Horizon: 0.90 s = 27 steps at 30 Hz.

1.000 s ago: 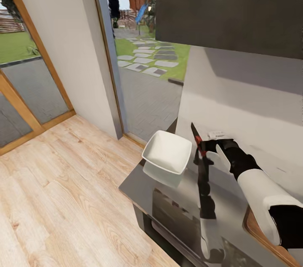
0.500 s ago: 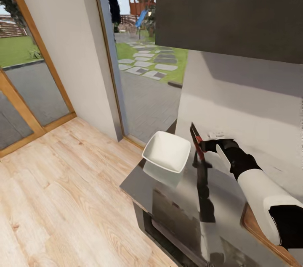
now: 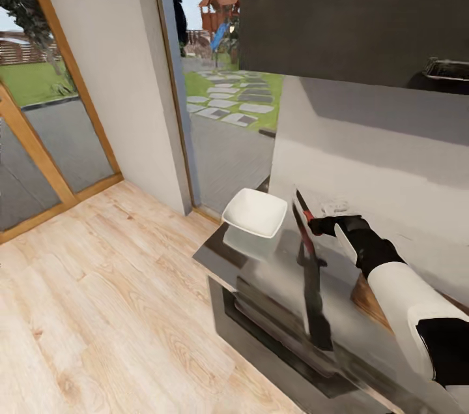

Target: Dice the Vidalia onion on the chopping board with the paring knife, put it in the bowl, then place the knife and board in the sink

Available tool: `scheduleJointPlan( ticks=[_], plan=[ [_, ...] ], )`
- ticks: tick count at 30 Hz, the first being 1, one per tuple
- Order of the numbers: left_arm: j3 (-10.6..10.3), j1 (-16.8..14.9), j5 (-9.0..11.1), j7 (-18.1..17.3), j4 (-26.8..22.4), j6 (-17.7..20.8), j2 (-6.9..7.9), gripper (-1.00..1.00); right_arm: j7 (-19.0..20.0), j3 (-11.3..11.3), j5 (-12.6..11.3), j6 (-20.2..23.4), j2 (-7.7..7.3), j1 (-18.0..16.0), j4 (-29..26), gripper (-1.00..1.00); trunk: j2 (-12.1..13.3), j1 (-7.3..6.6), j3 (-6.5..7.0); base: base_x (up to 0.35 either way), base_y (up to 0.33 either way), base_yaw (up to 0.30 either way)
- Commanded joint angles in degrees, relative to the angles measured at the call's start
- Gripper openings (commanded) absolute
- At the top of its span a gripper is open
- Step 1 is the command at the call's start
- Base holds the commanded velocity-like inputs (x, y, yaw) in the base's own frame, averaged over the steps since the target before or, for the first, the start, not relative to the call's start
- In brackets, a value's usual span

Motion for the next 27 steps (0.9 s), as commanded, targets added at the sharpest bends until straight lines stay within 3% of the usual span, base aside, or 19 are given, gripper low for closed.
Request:
scheduleJointPlan(
  ticks=[1,15,19,27],
  plan=[
    [-0.31,0.00,0.60,0.05,-0.07,-0.08,0.08,1.00,-0.15,0.33,-0.47,0.28,-0.08,-0.04,-0.08,-1.00,-0.11,0.01,-0.01,-0.295,0.000,0.000],
    [-0.31,0.00,0.60,0.03,-0.13,-0.08,0.08,1.00,-0.43,2.90,-0.29,0.92,-0.61,-0.04,-1.99,-1.00,-0.11,0.01,1.25,-0.026,0.000,0.000],
    [-0.31,0.00,0.63,-0.01,-0.08,-0.08,0.08,1.00,-0.50,3.03,-0.22,3.22,-1.13,-0.04,-8.90,-1.00,-0.11,0.01,1.62,0.000,0.000,0.000],
    [-0.31,0.00,0.67,-0.02,-0.08,-0.08,0.08,1.00,-0.52,3.05,-0.27,3.67,-1.63,0.04,-11.79,-1.00,-0.11,0.01,2.34,0.000,0.000,0.000]
  ],
)
